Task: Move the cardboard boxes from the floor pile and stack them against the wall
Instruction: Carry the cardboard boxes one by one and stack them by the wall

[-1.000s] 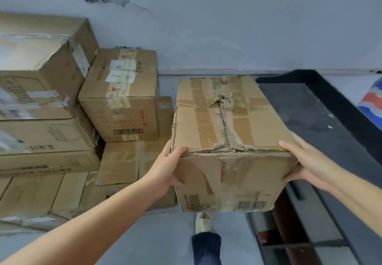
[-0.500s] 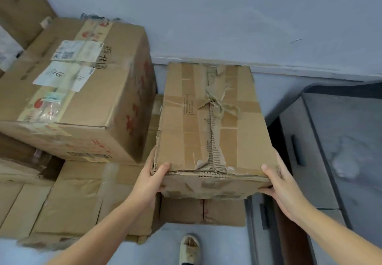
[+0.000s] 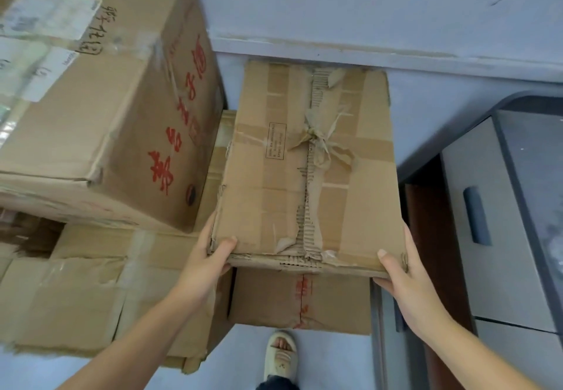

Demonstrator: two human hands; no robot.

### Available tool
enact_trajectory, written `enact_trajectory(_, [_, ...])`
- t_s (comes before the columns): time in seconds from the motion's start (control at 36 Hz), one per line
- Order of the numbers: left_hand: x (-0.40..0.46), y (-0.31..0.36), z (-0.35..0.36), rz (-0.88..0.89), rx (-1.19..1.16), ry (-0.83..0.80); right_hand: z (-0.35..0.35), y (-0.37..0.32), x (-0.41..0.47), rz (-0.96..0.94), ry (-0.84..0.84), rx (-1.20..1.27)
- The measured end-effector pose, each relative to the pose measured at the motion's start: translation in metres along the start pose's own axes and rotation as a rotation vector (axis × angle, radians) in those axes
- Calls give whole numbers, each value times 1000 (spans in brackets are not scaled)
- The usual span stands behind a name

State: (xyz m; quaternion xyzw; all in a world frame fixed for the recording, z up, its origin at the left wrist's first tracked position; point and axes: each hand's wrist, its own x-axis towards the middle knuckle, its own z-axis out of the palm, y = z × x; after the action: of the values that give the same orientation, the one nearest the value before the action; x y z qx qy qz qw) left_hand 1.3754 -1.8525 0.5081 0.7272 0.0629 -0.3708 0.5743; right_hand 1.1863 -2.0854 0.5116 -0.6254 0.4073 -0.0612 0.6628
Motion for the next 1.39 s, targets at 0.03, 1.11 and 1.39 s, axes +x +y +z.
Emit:
enact_trajectory(0.03, [1, 2, 1, -8, 6, -6, 0, -1, 1, 10, -2, -3])
enact_trajectory(1.11, [-283, 39, -132, 504, 271, -83, 64, -86, -291, -275, 7, -86])
enact_trajectory(1.39, [-285, 26, -199, 510, 263, -228, 179, -43, -389, -206, 527, 192])
